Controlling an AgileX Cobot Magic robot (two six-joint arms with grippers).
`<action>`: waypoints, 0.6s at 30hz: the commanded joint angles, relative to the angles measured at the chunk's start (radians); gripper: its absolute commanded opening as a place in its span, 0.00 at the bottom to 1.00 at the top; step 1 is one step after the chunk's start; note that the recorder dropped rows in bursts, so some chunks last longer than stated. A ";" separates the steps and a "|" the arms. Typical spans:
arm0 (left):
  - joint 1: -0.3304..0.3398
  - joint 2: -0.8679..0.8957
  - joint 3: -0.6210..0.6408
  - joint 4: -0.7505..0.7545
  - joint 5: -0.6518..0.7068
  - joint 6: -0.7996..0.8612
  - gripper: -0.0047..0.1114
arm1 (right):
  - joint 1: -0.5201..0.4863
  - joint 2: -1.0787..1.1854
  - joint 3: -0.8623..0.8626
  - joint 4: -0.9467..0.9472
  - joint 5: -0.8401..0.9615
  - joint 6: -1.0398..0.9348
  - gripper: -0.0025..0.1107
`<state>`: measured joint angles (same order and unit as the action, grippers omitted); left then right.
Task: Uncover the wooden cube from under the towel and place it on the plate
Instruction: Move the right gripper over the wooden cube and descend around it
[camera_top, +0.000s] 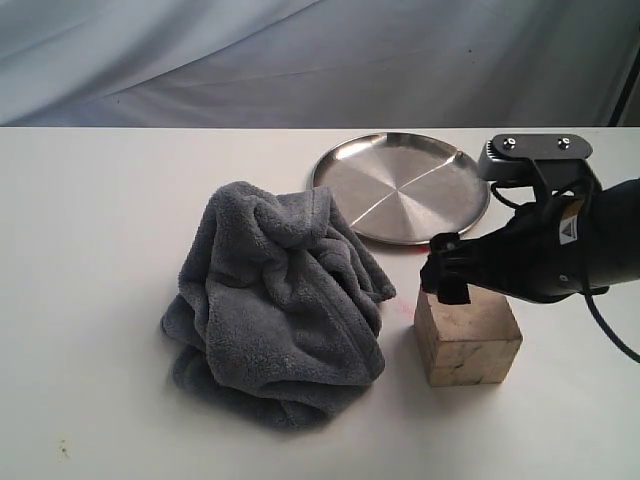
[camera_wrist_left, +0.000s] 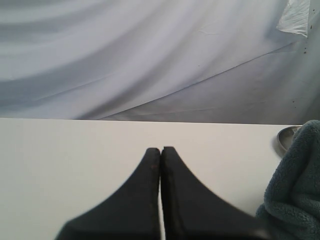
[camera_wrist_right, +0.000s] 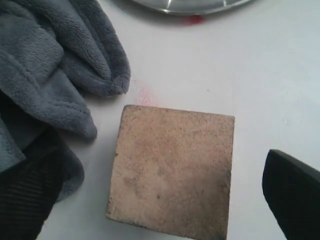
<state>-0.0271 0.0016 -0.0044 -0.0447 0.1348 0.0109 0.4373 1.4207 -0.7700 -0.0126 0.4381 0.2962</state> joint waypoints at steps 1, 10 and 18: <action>-0.001 -0.002 0.004 0.001 -0.002 -0.001 0.05 | 0.028 -0.005 0.007 -0.041 -0.070 0.007 0.91; -0.001 -0.002 0.004 0.001 -0.002 -0.004 0.05 | 0.053 -0.005 0.017 -0.162 -0.094 0.164 0.91; -0.001 -0.002 0.004 0.001 -0.002 -0.001 0.05 | 0.053 -0.005 0.077 -0.215 -0.124 0.221 0.91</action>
<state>-0.0271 0.0016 -0.0044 -0.0447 0.1348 0.0109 0.4880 1.4207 -0.7079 -0.2094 0.3341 0.5034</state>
